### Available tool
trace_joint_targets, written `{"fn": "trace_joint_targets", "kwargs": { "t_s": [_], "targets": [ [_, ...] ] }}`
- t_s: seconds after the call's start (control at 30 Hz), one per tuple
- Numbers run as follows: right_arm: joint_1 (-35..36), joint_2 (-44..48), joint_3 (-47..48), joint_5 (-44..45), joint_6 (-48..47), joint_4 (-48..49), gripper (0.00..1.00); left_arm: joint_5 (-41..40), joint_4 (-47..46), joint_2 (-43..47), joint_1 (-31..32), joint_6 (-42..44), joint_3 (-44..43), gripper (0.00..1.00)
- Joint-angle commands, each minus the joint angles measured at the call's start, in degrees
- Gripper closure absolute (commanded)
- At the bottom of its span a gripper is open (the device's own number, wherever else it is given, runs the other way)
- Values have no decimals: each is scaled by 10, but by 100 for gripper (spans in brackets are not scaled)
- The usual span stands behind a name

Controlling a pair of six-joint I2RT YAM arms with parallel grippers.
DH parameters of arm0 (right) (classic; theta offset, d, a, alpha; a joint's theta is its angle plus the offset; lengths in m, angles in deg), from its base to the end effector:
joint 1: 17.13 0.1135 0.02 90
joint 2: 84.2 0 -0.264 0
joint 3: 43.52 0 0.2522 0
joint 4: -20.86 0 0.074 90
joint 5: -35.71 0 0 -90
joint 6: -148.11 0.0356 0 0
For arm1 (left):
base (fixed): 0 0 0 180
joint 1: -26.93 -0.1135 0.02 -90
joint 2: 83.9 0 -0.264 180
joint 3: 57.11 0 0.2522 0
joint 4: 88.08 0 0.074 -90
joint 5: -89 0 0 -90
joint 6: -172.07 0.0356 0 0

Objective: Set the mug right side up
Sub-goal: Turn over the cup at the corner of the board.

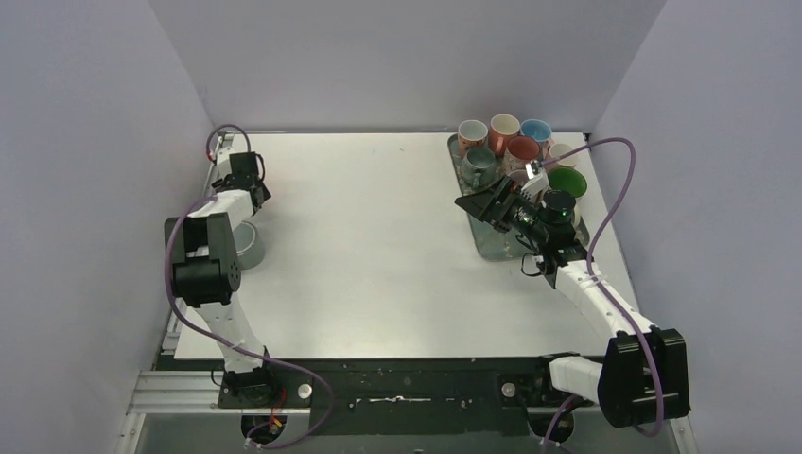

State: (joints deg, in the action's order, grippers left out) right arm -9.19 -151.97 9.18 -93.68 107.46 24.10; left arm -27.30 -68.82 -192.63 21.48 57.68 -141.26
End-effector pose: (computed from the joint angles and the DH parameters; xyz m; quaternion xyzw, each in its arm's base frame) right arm 0.2574 0.0587 0.2715 0.0596 0.7587 0.5141 0.3955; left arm 0.4072 0.0547 0.1853 -0.3168 0.8427 0.1436 0.4110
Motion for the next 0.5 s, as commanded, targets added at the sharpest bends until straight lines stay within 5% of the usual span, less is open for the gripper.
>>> {"fn": "trace_joint_targets", "kwargs": {
  "t_s": [0.0, 0.47],
  "targets": [
    [1, 15, 24, -8, -2, 40, 0, 8, -38, -27, -6, 12, -60, 46],
    [2, 23, 32, 8, -4, 33, 0, 35, -47, -74, -21, 30, -111, 53]
  ]
}}
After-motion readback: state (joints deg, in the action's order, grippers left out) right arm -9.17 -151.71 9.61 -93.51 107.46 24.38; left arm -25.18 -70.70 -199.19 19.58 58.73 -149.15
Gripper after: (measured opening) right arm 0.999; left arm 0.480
